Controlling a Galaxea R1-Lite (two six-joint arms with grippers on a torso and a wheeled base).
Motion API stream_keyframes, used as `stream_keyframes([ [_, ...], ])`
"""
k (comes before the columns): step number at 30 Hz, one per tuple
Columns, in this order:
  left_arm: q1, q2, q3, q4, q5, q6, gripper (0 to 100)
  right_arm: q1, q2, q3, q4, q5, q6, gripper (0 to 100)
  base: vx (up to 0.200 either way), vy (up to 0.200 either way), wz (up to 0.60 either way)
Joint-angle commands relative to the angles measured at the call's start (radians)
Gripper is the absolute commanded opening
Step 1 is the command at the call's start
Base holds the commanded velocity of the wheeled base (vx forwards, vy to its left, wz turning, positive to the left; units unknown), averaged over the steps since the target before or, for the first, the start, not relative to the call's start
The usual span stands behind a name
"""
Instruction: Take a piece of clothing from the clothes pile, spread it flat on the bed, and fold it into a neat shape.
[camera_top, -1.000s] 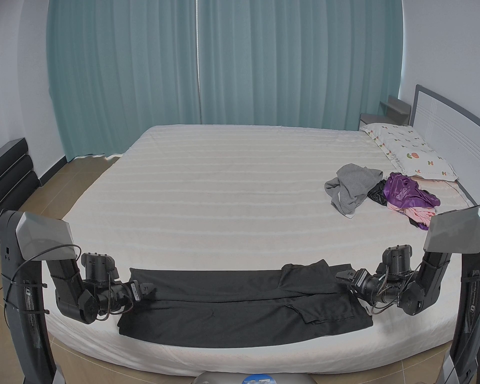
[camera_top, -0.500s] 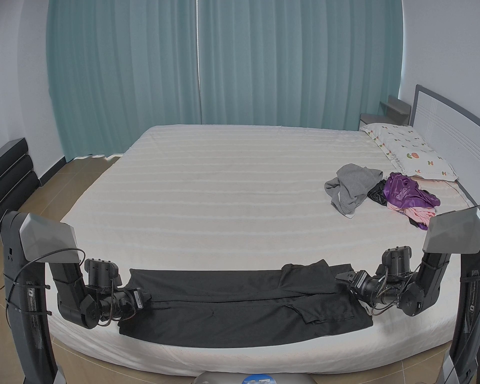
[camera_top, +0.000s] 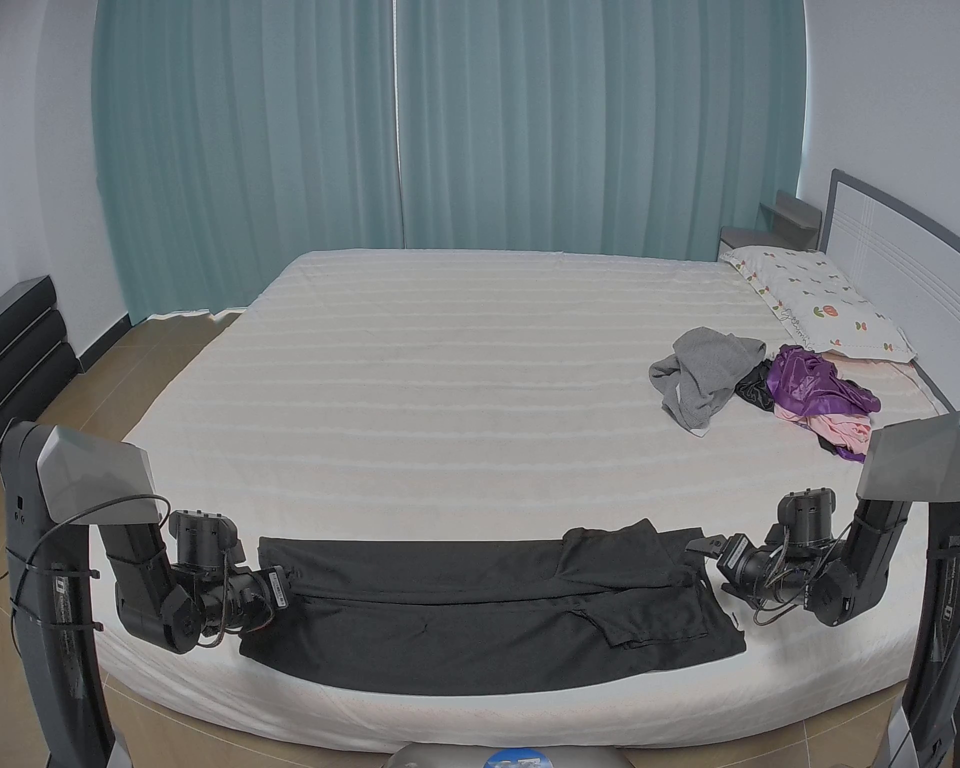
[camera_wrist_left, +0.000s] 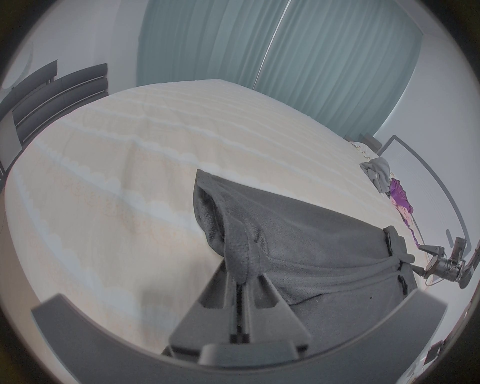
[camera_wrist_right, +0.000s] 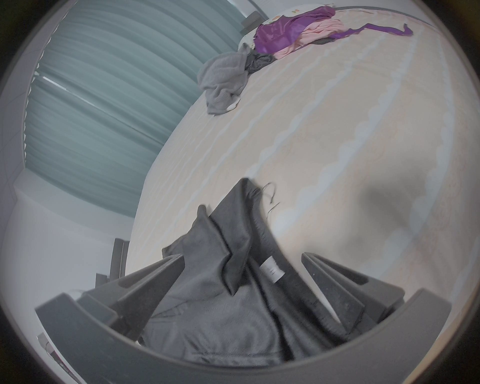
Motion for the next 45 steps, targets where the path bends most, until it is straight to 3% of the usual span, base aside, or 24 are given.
stream_keyframes([
  [1,-0.002,-0.006,-0.013,-0.003,0.001,-0.004,0,-0.036,-0.004,-0.006,-0.001,0.006,0.001,100,0.000,0.000,0.00],
  [23,-0.006,-0.008,-0.033,-0.004,0.000,-0.049,0,-0.027,0.010,0.005,-0.024,0.003,-0.008,100,-0.027,0.000,0.00],
  [33,-0.023,-0.040,-0.032,-0.004,0.007,-0.078,0,-0.026,0.015,0.007,-0.039,0.003,-0.007,100,0.000,-0.200,0.00],
  [39,-0.083,-0.121,-0.026,-0.001,0.084,-0.122,0,-0.026,0.015,0.007,-0.039,0.003,-0.005,100,0.000,-0.200,0.00],
  [45,-0.155,-0.186,-0.039,0.019,0.110,-0.149,0,-0.024,0.016,0.007,-0.041,0.002,-0.005,100,0.000,-0.200,0.00],
])
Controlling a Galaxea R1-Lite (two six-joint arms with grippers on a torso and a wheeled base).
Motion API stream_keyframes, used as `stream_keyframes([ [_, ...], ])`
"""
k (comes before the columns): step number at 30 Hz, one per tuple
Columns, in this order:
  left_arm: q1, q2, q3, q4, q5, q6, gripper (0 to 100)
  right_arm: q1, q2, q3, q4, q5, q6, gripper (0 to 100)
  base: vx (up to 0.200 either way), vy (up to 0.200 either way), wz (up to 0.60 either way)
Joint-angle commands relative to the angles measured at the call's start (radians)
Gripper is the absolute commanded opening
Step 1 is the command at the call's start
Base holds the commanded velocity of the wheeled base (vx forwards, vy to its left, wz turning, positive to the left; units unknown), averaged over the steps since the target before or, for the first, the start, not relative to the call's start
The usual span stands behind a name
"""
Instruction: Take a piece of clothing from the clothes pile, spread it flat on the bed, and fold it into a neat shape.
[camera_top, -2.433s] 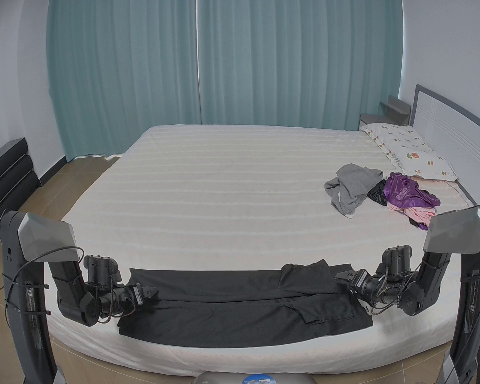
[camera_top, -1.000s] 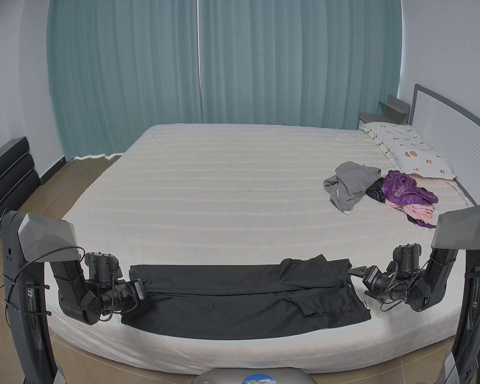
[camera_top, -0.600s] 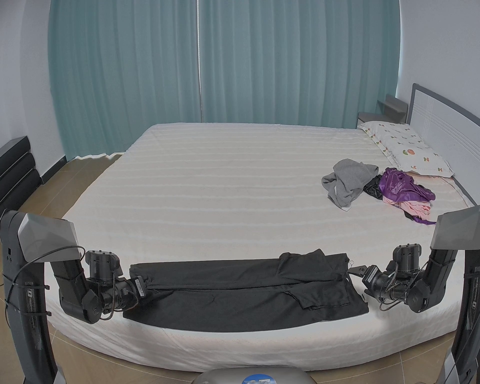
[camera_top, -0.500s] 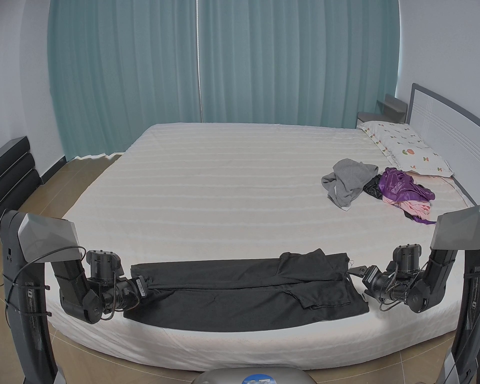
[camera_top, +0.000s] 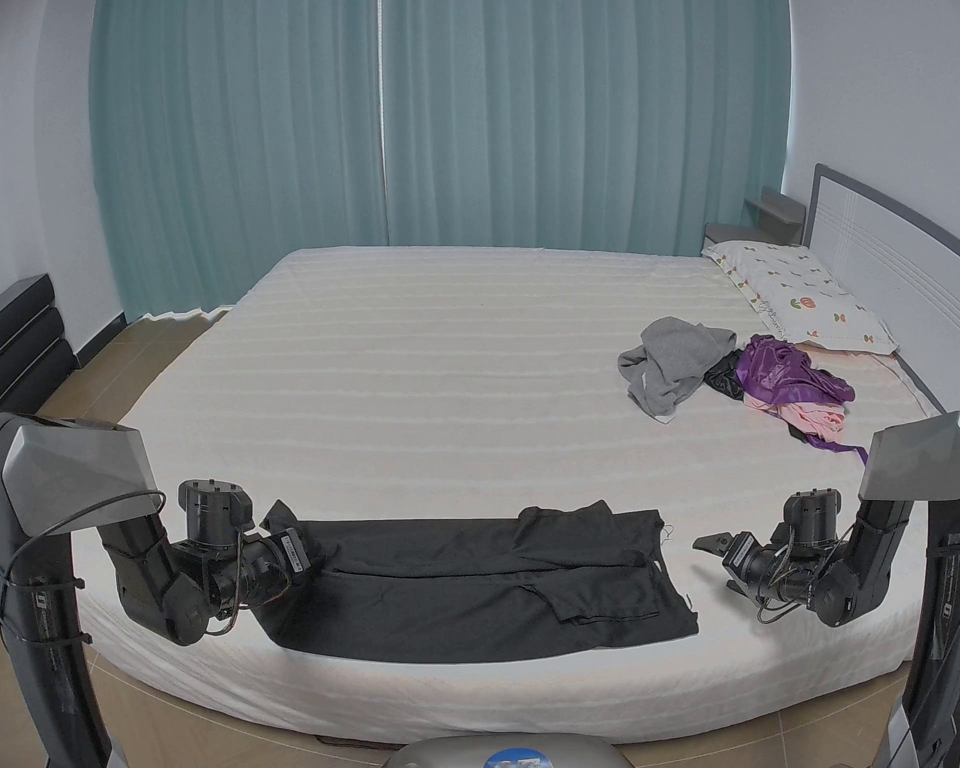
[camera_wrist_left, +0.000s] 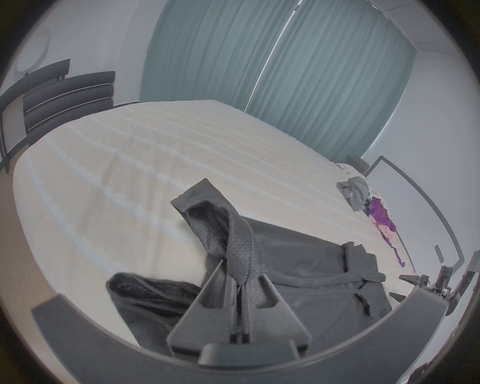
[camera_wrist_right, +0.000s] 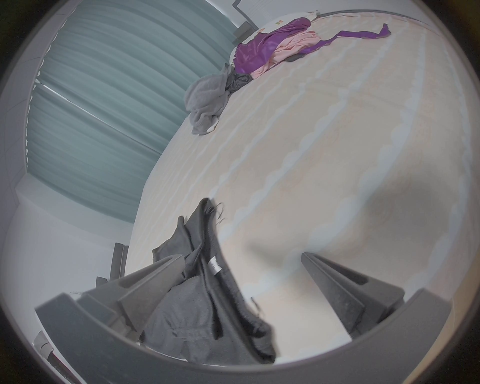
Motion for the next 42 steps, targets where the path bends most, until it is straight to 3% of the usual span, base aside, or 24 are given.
stream_keyframes([
  [1,-0.050,-0.066,-0.011,0.012,0.014,-0.009,0,0.002,0.002,0.000,0.001,-0.002,0.000,100,0.000,-0.200,0.00],
  [4,-0.098,-0.096,-0.031,0.065,0.056,-0.009,0,0.002,0.002,0.000,-0.001,-0.002,-0.002,100,0.000,-0.200,0.00],
  [12,-0.156,-0.162,-0.066,0.179,0.066,-0.010,0,0.005,0.008,0.000,-0.004,-0.004,-0.005,100,0.000,-0.200,0.00],
  [22,-0.254,-0.165,-0.255,0.435,0.119,-0.012,0,0.008,0.010,0.003,-0.004,-0.004,-0.005,100,0.000,-0.200,0.00],
  [31,-0.342,-0.124,-0.414,0.627,0.123,-0.099,0,0.008,0.010,0.005,-0.004,-0.005,-0.008,100,0.000,-0.200,0.00],
  [42,-0.394,0.019,-0.538,0.668,0.191,-0.165,0,0.008,0.011,0.005,-0.004,-0.005,-0.008,100,0.000,-0.018,0.00],
])
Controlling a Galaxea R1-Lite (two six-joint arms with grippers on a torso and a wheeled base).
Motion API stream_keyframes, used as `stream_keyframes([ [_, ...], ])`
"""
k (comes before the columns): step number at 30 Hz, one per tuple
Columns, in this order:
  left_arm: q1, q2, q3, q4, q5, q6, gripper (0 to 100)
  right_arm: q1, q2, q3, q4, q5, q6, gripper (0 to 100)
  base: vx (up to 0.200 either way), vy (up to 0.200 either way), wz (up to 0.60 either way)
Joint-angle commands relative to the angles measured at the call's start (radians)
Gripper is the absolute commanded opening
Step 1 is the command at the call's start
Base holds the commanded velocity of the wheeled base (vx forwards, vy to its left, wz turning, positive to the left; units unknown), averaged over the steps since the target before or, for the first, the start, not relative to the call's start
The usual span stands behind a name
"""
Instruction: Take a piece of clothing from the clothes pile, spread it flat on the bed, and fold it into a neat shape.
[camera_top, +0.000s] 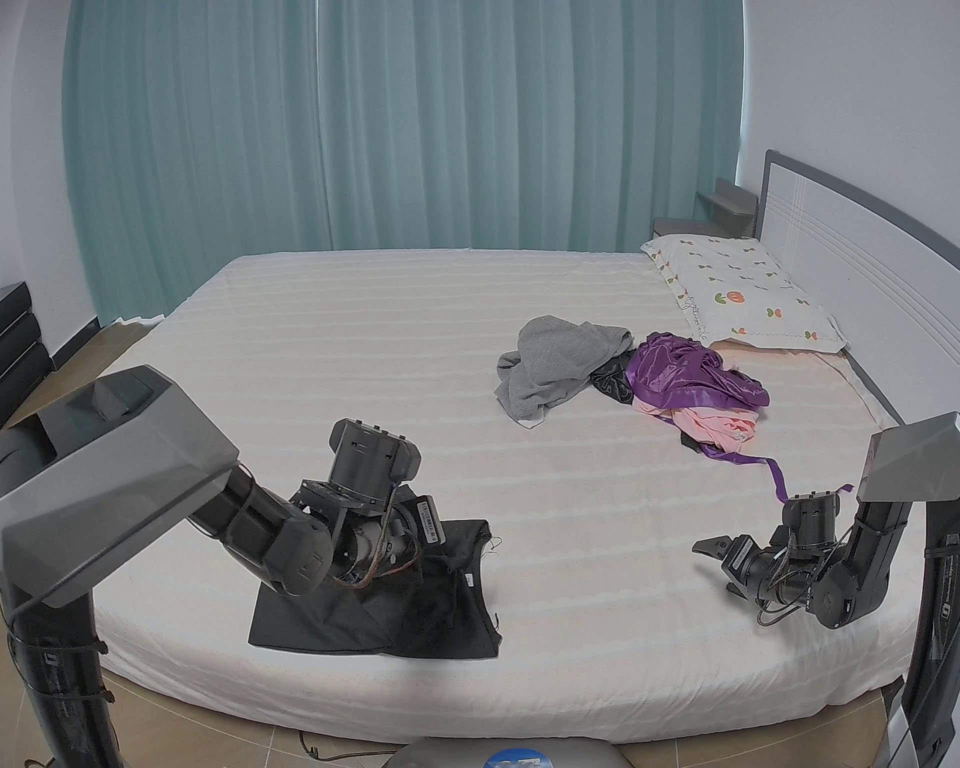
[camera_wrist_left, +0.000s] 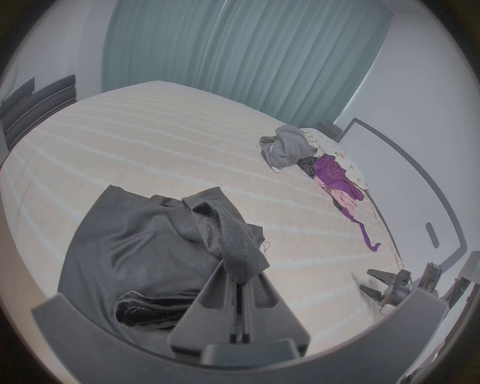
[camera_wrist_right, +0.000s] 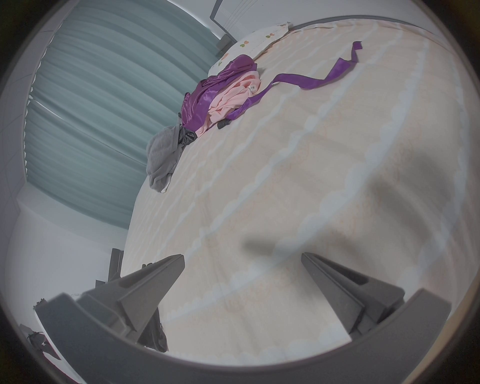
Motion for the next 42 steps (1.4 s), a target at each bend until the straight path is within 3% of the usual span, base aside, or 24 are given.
stream_keyframes([
  [1,-0.025,0.082,-0.042,-0.002,0.014,-0.014,0,0.002,0.002,0.000,-0.001,0.001,0.000,100,0.000,0.000,0.00],
  [2,-0.025,0.094,-0.053,-0.001,0.014,-0.016,0,0.002,0.004,0.000,-0.001,0.000,-0.002,100,0.000,0.000,0.00],
  [3,-0.025,0.100,-0.061,-0.001,0.014,-0.017,100,0.002,0.005,0.000,-0.001,0.000,-0.002,100,0.000,0.000,0.00],
  [9,-0.038,0.108,-0.067,-0.001,0.016,-0.017,100,0.002,0.005,0.000,-0.001,0.000,-0.005,100,0.000,0.000,0.00],
  [13,-0.054,0.074,-0.058,0.029,0.071,-0.017,100,0.006,0.007,0.000,-0.001,-0.002,-0.014,100,0.000,0.000,0.00],
  [22,0.018,-0.079,0.085,0.022,0.054,-0.039,100,0.006,0.005,0.003,-0.001,-0.002,-0.014,100,0.000,0.000,0.00],
  [29,0.161,-0.176,0.206,0.019,-0.099,-0.197,100,0.008,0.007,0.003,-0.001,-0.002,-0.014,100,0.000,0.000,0.00],
  [36,0.209,-0.184,0.277,0.016,-0.142,-0.273,100,0.008,0.005,0.003,-0.001,-0.002,-0.014,100,0.000,0.029,0.00],
  [42,0.299,-0.179,0.360,-0.056,-0.374,-0.281,100,0.008,0.007,0.003,-0.001,-0.002,-0.014,100,0.000,0.200,0.00],
])
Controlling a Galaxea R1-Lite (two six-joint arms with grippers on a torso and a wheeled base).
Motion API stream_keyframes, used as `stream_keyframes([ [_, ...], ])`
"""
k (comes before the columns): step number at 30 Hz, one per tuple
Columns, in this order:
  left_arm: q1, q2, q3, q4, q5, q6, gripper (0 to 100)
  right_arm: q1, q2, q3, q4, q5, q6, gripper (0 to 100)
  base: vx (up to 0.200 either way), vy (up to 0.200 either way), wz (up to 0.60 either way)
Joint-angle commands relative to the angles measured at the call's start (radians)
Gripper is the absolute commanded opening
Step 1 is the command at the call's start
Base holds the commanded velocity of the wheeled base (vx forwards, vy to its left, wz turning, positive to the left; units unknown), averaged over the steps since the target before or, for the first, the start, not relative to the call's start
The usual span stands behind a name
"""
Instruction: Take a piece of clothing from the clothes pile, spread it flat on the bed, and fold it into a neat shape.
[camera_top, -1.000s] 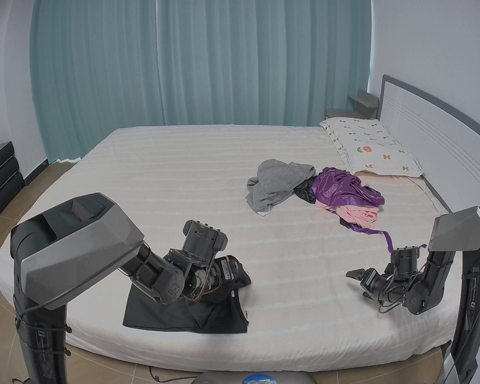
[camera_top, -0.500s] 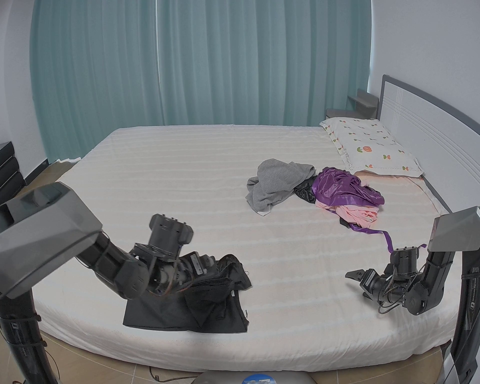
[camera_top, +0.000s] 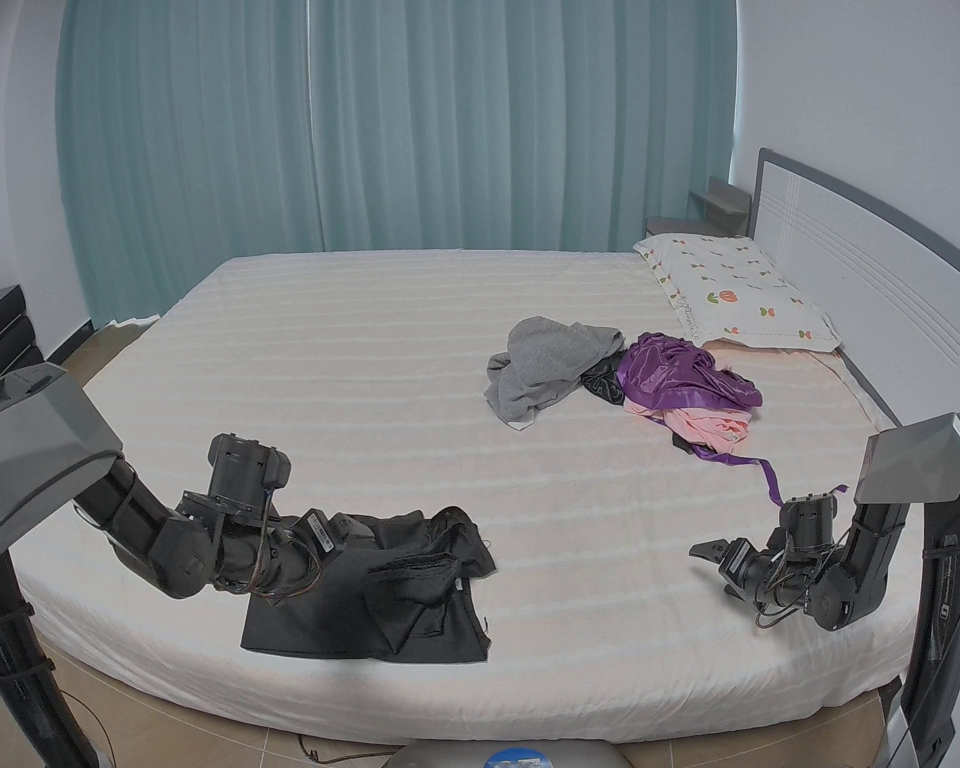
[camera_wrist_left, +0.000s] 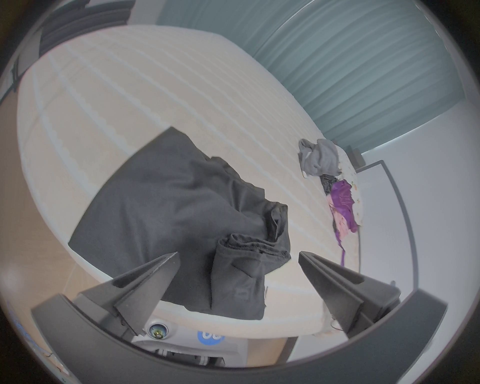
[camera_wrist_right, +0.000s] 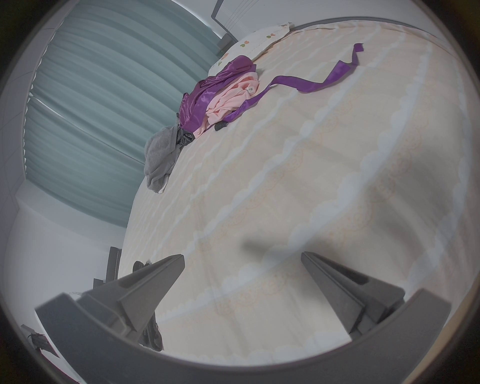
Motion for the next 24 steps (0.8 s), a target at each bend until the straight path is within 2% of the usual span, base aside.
stream_keyframes([
  [1,0.074,-0.005,0.069,-0.058,-0.080,-0.004,100,0.001,0.002,0.000,-0.001,0.000,0.000,100,0.000,0.200,0.00],
  [7,0.108,0.017,0.084,-0.074,-0.110,-0.006,100,0.001,0.003,-0.005,-0.001,-0.010,0.000,100,0.000,0.200,0.00],
  [12,0.122,0.055,0.087,-0.088,-0.103,-0.010,100,0.006,0.015,-0.014,-0.001,-0.043,-0.001,100,0.000,0.200,0.00],
  [17,0.122,0.064,0.117,-0.150,-0.108,-0.018,100,0.016,-0.006,-0.003,-0.001,-0.047,0.000,100,0.000,0.200,0.00],
  [20,0.122,0.070,0.117,-0.160,-0.106,-0.018,100,0.039,-0.034,0.001,-0.001,-0.053,0.003,100,0.000,0.200,0.00],
  [24,0.122,0.070,0.118,-0.160,-0.105,-0.018,100,0.118,-0.069,0.027,-0.002,-0.116,0.002,100,0.000,0.200,0.00],
])
